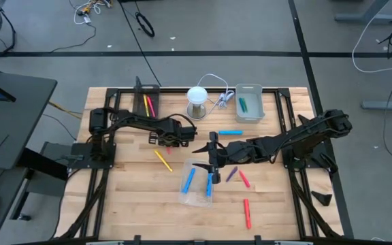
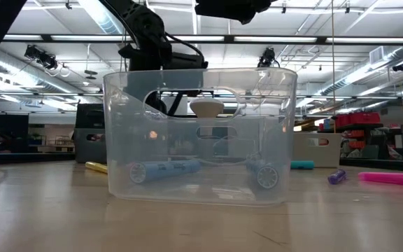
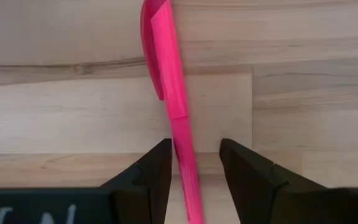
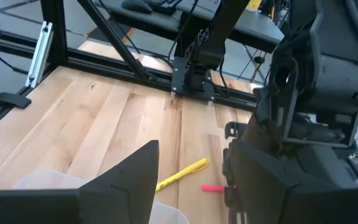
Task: Pick & Place Markers
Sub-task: Put the pink marker into the black bin
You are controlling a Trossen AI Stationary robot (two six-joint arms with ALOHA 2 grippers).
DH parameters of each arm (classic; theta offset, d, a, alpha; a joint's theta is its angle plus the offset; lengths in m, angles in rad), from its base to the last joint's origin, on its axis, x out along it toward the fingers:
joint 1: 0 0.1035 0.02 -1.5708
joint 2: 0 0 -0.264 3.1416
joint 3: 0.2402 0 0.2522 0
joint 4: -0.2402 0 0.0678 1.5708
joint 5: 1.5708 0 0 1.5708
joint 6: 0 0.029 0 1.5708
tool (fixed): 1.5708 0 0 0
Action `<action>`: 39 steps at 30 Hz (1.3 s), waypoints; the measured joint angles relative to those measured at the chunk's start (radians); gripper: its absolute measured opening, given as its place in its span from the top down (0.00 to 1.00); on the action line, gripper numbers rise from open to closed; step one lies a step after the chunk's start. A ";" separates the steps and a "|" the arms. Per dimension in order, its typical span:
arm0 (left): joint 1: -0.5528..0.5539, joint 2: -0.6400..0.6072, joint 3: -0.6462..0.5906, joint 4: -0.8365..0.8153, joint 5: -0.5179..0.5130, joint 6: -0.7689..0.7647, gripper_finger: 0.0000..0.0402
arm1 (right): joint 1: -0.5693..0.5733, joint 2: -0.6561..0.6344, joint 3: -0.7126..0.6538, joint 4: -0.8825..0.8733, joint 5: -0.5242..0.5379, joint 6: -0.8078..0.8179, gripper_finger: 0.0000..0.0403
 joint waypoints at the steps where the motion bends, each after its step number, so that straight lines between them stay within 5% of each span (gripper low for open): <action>1: 0.000 0.002 0.001 0.003 0.000 0.000 0.63 | 0.000 0.000 0.000 -0.003 0.000 0.000 0.49; 19: 0.003 0.002 0.000 0.026 0.107 0.038 0.64 | 0.000 0.000 0.000 -0.023 -0.002 -0.010 0.49; 39: 0.003 -0.004 -0.001 0.055 0.132 0.090 0.93 | -0.001 0.000 0.000 -0.016 -0.003 -0.025 0.49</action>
